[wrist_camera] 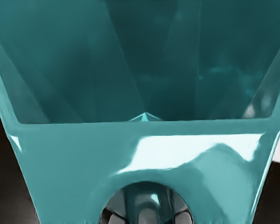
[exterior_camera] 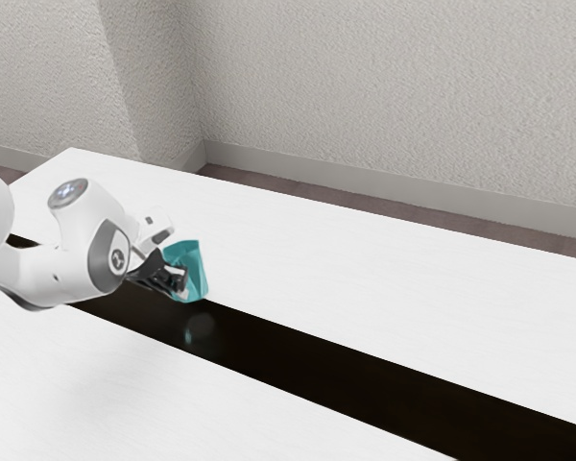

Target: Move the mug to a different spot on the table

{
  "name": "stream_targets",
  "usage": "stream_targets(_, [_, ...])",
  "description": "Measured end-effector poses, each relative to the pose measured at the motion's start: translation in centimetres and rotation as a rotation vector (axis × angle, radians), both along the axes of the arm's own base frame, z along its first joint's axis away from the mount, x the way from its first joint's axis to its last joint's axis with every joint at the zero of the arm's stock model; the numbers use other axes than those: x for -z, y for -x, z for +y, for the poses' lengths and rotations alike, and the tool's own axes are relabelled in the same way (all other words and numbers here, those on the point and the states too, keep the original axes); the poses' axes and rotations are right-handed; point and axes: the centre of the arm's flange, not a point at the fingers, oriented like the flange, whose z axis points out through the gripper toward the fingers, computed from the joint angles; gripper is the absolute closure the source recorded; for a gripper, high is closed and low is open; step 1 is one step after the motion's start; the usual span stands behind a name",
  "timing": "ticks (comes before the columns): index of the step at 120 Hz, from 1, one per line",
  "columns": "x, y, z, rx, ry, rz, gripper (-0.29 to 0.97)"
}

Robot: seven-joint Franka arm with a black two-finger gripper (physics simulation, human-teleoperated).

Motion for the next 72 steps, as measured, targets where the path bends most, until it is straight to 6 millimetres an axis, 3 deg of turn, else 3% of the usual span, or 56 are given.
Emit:
stream_targets(16, [0.3, -0.1, -1.5, 0.008, 0.001, -0.017, 0.72])
stream_targets(31, [1.4, 1.9, -3.5, 0.013, 0.015, 0.008, 0.72])
stream_targets(51, [1.7, 4.2, -3.6, -0.008, 0.02, 0.022, 0.72])
stream_targets(72, [2.0, 4.6, -3.4, -0.021, 0.025, 0.029, 0.72])
